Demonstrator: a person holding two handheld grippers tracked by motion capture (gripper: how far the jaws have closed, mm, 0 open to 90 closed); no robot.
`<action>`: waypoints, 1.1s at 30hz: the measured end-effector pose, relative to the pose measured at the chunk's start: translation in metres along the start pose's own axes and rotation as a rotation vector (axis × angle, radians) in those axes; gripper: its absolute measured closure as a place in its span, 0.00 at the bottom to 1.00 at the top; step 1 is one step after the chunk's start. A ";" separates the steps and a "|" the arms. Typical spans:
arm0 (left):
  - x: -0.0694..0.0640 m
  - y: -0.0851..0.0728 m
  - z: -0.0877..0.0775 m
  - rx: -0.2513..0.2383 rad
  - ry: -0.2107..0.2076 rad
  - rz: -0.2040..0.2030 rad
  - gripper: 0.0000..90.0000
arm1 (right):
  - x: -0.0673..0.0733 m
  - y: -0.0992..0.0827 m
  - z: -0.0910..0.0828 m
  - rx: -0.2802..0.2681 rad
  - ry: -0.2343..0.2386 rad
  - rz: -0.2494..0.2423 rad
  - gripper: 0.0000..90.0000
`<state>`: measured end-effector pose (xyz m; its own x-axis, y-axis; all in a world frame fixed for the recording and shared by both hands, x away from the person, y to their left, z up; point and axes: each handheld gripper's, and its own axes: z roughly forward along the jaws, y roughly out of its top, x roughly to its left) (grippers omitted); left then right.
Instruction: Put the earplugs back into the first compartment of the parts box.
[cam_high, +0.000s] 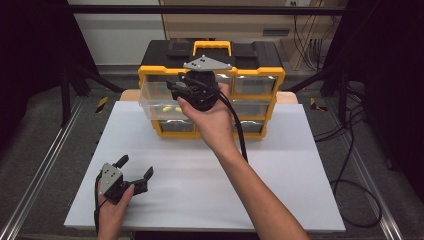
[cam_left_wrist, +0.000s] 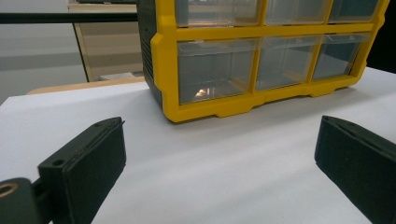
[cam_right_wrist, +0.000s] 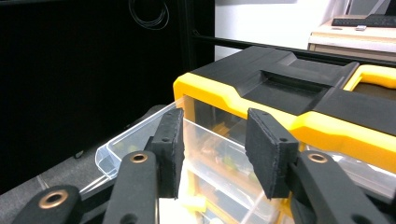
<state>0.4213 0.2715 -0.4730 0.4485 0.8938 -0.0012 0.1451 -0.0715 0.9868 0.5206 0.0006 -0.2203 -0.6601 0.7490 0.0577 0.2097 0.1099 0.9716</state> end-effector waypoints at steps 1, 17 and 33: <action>0.000 0.000 0.000 0.000 0.000 0.000 0.02 | -0.001 0.000 -0.001 -0.001 -0.003 -0.005 0.62; 0.000 0.000 0.000 -0.001 0.001 0.003 0.02 | -0.018 0.004 -0.029 -0.053 -0.063 0.022 0.46; 0.003 0.000 -0.001 -0.004 0.005 -0.003 0.02 | -0.037 -0.003 -0.043 -0.035 -0.108 0.022 0.33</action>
<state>0.4214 0.2746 -0.4726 0.4438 0.8961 -0.0035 0.1428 -0.0668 0.9875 0.5133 -0.0558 -0.2156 -0.5738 0.8171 0.0559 0.1967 0.0712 0.9779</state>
